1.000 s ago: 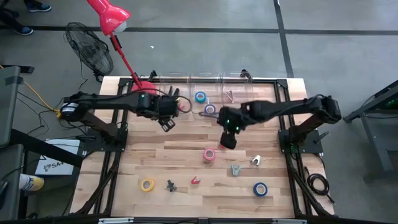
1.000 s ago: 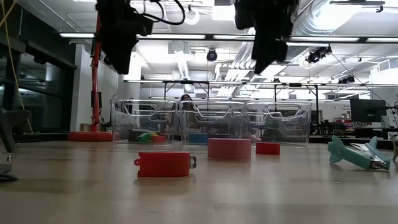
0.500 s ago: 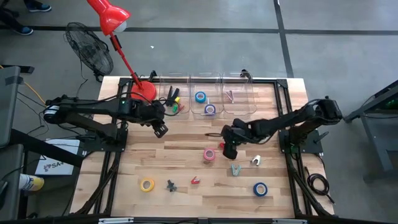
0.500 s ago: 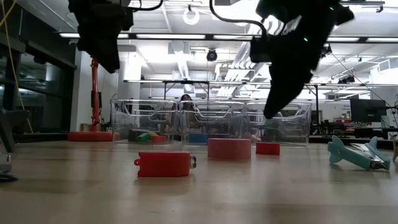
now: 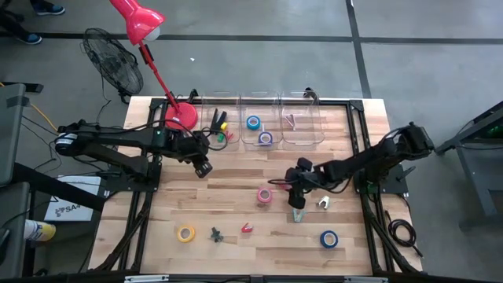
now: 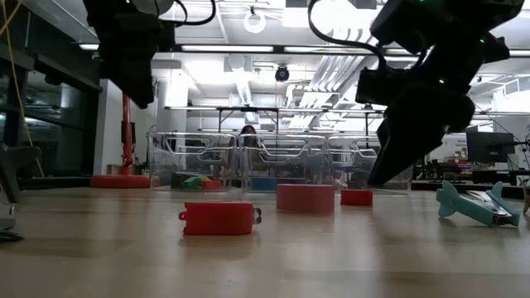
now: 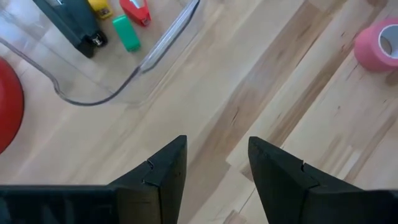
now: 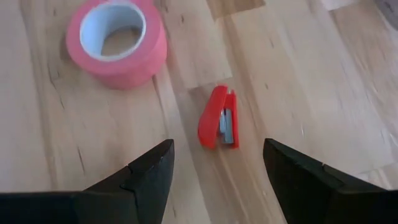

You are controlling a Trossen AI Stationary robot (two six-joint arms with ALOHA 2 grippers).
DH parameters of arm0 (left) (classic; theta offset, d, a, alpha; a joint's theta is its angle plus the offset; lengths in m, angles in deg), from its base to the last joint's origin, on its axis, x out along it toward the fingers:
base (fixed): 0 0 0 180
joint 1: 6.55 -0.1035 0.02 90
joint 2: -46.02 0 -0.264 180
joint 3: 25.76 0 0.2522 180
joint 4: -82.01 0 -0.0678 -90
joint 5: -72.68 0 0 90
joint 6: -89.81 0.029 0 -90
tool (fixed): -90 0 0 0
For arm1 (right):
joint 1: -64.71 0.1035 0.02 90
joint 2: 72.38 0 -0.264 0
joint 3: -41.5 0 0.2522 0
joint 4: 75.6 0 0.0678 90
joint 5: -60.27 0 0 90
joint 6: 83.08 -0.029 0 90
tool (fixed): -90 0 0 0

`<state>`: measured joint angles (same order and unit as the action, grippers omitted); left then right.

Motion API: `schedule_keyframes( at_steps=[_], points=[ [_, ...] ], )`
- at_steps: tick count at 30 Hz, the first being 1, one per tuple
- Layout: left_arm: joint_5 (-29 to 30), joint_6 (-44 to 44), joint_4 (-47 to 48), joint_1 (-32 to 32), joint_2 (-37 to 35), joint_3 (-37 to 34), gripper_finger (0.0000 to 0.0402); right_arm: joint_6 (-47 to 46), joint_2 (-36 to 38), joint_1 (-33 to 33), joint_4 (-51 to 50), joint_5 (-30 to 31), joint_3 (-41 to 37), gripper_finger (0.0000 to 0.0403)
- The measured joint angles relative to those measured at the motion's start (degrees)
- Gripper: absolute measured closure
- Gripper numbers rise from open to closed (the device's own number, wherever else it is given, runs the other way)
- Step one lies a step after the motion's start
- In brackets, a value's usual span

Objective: Pick and place Stapler, Stapler remover, tape
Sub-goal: Put the right red stapler into the left transparent bin

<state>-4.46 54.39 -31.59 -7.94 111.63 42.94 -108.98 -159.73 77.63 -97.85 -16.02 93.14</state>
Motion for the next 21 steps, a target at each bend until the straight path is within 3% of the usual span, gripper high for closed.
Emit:
schedule_keyframes(
  at_steps=[7,21],
  points=[
    [0.4,0.0,-0.3,-0.1,0.0,0.0,0.0234,1.5,0.0,2.1,0.2,5.6,-0.3,0.0165],
    [0.7,0.0,-0.2,-0.1,0.0,0.0,0.0234,-5.5,-6.2,4.9,2.3,6.0,-0.2,0.0165]
  ],
)
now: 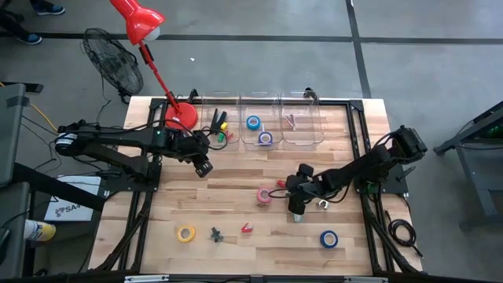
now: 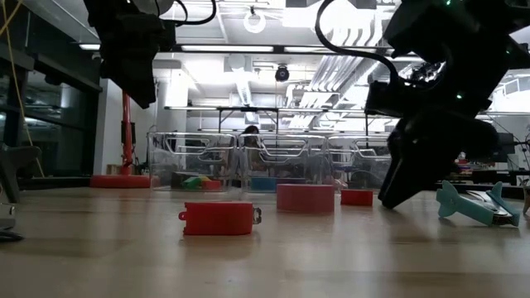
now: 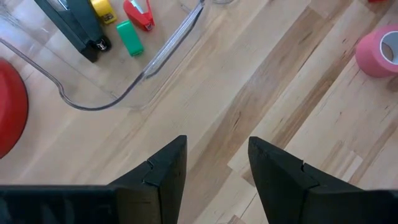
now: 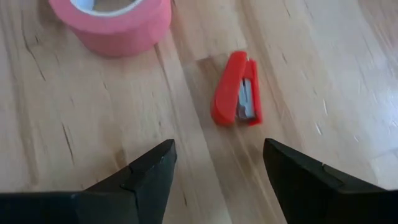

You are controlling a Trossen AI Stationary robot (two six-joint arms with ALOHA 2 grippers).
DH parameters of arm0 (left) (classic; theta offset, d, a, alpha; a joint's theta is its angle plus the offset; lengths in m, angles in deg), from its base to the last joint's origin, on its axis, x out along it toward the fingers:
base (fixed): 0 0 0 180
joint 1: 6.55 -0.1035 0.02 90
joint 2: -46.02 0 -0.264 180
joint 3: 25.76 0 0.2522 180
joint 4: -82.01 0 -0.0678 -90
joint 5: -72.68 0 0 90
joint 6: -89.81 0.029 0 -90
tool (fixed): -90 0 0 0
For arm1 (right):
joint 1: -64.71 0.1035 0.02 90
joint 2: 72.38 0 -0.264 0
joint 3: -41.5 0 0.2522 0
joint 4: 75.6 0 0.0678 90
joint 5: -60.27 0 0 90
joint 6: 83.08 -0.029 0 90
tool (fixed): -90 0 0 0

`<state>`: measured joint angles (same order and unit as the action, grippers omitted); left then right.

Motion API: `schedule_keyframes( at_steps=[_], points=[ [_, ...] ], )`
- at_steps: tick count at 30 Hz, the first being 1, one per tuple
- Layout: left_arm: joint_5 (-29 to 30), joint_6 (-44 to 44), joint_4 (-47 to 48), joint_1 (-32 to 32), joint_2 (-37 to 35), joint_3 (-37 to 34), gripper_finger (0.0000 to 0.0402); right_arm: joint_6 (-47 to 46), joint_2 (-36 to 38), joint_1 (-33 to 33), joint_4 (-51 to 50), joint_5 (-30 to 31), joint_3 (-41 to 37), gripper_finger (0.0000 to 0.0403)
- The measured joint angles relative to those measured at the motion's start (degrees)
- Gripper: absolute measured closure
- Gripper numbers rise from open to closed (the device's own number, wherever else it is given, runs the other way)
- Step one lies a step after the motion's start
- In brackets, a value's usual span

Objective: Pick and place Stapler, Stapler remover, tape
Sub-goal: Put the right red stapler into the left transparent bin

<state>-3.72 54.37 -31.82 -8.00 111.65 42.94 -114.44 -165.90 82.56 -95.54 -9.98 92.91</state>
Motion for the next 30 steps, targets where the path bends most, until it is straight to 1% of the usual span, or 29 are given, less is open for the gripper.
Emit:
schedule_keyframes(
  at_steps=[2,7,12,17,26,30],
  points=[
    [0.0,0.0,0.0,0.0,0.0,0.0,0.0234,-0.9,-0.6,0.0,1.1,0.4,0.0,0.0165],
    [0.0,0.0,0.0,0.0,0.0,0.0,0.0234,-4.4,-1.0,-0.1,1.9,3.9,0.0,0.0165],
    [0.0,0.0,0.0,0.0,0.0,0.0,0.0234,-4.4,-1.1,-0.6,2.0,4.2,0.0,0.0165],
    [0.2,0.0,0.0,0.0,0.0,0.0,0.0234,-4.3,-1.1,-0.7,1.9,5.7,0.0,0.0165],
    [0.3,0.0,0.0,0.0,0.0,0.0,0.0234,-4.0,-1.1,-3.0,2.2,3.6,0.0,0.0165],
    [0.5,0.0,0.0,0.0,0.0,0.0,0.0234,-0.9,-1.1,-3.7,3.6,2.3,-0.1,0.0166]
  ],
)
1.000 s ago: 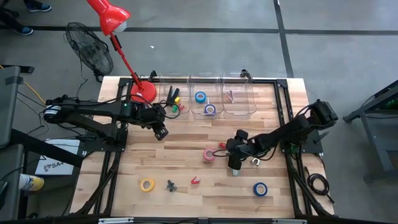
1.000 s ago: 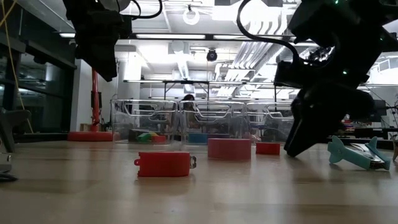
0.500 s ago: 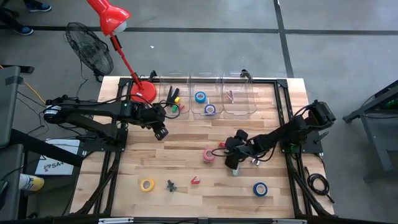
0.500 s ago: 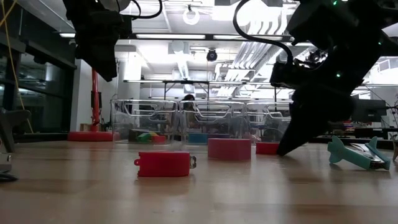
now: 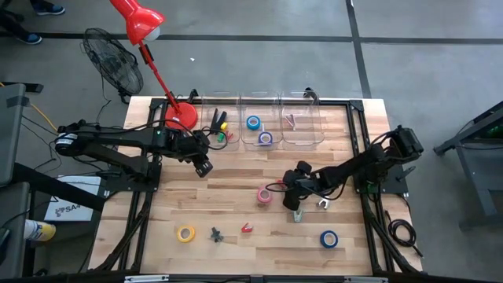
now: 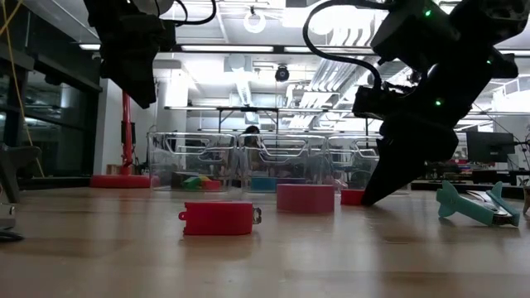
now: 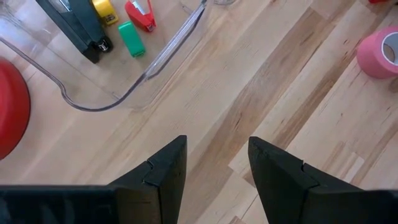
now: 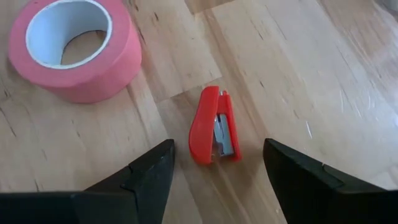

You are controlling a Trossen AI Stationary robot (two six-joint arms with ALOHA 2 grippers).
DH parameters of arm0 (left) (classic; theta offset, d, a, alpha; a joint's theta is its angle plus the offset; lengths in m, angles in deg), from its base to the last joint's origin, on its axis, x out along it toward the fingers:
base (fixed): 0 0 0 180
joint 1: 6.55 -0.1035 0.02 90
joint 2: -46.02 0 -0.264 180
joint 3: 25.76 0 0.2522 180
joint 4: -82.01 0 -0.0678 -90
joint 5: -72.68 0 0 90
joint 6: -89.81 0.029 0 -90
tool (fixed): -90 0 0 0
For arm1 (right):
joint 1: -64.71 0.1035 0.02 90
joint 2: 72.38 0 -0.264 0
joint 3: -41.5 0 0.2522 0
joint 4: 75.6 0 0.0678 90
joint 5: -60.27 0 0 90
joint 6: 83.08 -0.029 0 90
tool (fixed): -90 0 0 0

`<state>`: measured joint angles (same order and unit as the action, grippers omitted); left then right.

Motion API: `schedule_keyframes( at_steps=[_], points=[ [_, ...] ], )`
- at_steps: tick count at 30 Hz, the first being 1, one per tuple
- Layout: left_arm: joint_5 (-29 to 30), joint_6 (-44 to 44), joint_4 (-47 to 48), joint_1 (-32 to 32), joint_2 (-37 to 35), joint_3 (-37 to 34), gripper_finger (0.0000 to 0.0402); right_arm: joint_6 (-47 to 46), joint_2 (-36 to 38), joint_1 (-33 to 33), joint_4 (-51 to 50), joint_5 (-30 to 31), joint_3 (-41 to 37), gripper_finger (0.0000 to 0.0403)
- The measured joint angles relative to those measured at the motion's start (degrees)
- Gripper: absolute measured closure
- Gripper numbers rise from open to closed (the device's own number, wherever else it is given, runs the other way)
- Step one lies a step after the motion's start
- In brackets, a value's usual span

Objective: Pick and place Stapler, Stapler remover, tape
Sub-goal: Put the right red stapler into the left transparent bin

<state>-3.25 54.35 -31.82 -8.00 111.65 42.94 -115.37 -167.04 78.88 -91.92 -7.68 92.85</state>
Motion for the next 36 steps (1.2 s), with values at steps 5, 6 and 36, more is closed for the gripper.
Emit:
schedule_keyframes(
  at_steps=[5,6,36],
  points=[
    [0.0,0.0,0.0,0.0,0.0,0.0,0.0234,0.5,-1.2,-0.7,0.9,-2.3,0.1,0.0166],
    [0.0,0.0,0.0,0.0,0.0,0.0,0.0234,0.1,-1.6,-0.7,0.9,-2.3,0.1,0.0166],
    [0.1,0.0,0.0,0.0,0.0,0.0,0.0234,-0.7,-2.2,-0.7,1.2,-3.4,0.1,0.0301]
  ],
)
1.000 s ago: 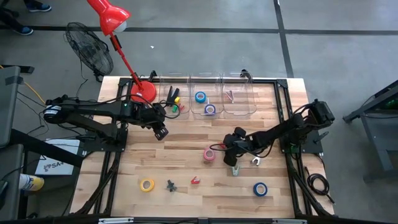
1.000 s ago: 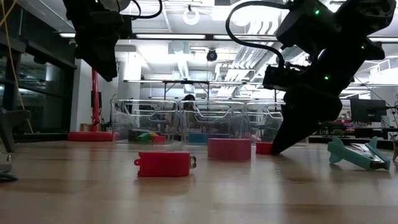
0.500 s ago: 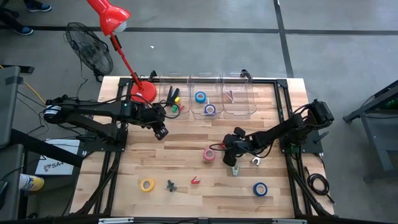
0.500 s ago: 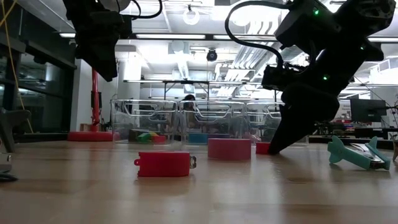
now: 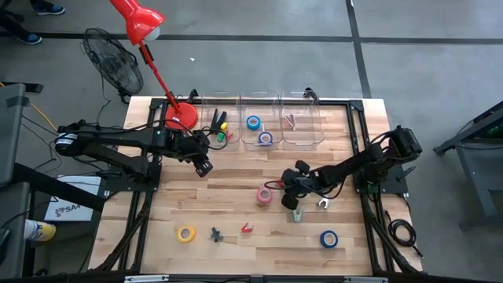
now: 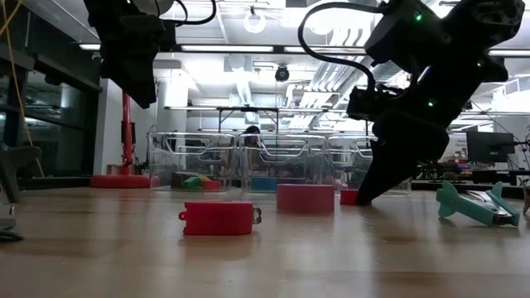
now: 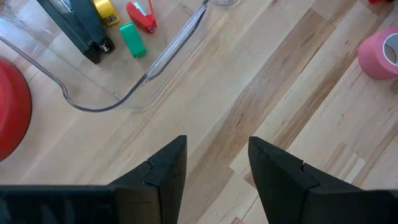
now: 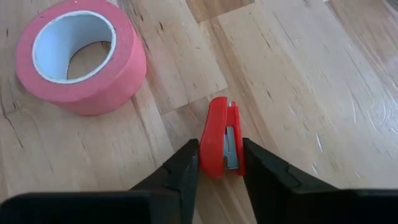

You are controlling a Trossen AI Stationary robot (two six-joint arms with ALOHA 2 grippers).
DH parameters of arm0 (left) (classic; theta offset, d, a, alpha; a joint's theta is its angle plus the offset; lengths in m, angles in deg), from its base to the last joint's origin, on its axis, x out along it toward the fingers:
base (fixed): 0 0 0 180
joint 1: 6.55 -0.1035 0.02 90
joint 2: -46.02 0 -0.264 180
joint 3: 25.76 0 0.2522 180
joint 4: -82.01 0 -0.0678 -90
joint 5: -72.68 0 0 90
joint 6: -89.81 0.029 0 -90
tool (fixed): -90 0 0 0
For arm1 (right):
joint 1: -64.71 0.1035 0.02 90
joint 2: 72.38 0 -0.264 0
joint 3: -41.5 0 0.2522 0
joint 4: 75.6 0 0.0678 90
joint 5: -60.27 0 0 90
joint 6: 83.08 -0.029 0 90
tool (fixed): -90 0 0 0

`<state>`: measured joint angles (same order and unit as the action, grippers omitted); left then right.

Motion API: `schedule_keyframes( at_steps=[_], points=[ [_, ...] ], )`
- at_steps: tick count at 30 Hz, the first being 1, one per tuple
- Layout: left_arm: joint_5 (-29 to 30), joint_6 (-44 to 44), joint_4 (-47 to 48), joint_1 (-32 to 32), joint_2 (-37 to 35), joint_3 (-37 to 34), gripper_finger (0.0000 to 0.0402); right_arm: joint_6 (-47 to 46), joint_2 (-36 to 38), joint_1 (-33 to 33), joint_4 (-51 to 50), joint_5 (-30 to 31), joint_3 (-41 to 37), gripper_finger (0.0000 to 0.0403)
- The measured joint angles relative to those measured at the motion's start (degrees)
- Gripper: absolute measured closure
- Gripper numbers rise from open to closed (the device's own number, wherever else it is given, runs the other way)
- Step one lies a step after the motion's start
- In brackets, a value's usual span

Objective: Pick and place Stapler, Stapler remover, tape
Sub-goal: Put the right red stapler into the left transparent bin

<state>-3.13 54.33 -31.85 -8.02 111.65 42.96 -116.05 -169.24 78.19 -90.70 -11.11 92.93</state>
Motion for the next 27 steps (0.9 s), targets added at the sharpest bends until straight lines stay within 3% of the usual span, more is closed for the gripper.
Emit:
schedule_keyframes(
  at_steps=[6,12,17,22,27],
  points=[
    [0.0,0.0,0.0,0.0,0.0,0.0,0.0234,0.0,0.0,0.0,-0.1,-1.5,0.0,0.0354],
    [-0.5,0.0,0.0,0.0,0.0,0.0,0.0234,0.3,1.8,-0.2,-0.2,-4.8,0.2,0.0355],
    [-1.7,0.8,-0.7,0.0,0.0,0.0,0.0234,1.7,5.2,-1.7,-4.5,-15.9,2.0,0.0355],
    [-3.8,4.0,-5.9,0.0,0.0,0.0,0.0234,6.5,7.8,-3.6,-11.5,-21.5,7.8,0.0355],
    [-6.4,8.1,-14.3,0.0,0.0,0.0,0.0234,13.1,8.1,-4.6,-18.8,-21.1,16.4,0.0355]
  ],
)
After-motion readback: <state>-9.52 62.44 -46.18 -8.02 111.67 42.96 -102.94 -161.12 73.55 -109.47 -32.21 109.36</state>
